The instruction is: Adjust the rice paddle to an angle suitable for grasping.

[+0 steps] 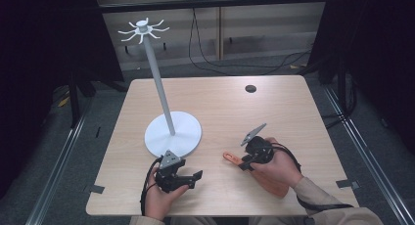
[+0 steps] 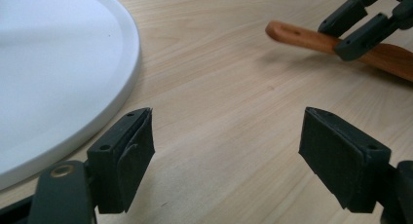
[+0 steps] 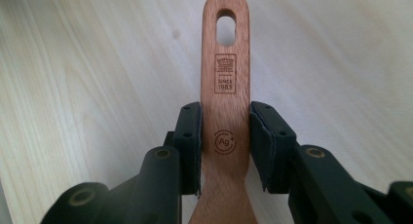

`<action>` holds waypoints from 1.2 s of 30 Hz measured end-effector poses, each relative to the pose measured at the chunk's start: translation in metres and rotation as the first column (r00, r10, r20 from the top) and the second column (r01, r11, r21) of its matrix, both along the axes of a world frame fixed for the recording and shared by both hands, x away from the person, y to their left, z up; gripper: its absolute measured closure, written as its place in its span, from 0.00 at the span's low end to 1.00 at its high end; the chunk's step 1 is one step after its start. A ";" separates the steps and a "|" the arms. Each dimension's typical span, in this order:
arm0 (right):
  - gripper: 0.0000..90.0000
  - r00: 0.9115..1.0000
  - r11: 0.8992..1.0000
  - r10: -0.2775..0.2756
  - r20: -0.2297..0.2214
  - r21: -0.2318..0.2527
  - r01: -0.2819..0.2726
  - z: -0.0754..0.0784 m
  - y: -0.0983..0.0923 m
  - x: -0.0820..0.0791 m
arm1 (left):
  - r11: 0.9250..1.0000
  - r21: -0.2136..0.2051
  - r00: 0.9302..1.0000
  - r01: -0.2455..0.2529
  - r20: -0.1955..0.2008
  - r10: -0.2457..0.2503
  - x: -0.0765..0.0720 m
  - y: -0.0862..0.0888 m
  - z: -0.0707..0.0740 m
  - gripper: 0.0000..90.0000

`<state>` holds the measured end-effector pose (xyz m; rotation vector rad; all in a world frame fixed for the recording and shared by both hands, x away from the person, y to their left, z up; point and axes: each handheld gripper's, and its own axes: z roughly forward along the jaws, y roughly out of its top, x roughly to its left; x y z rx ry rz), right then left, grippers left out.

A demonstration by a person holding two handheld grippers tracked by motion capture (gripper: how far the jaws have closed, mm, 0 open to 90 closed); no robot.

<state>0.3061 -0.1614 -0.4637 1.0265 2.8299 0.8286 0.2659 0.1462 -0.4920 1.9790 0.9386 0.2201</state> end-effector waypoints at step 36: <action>0.74 1.000 0.981 -0.029 0.000 -0.192 0.029 -0.009 0.015 0.007 | 0.998 0.001 0.998 0.057 0.019 -0.057 0.006 -0.017 0.003 0.22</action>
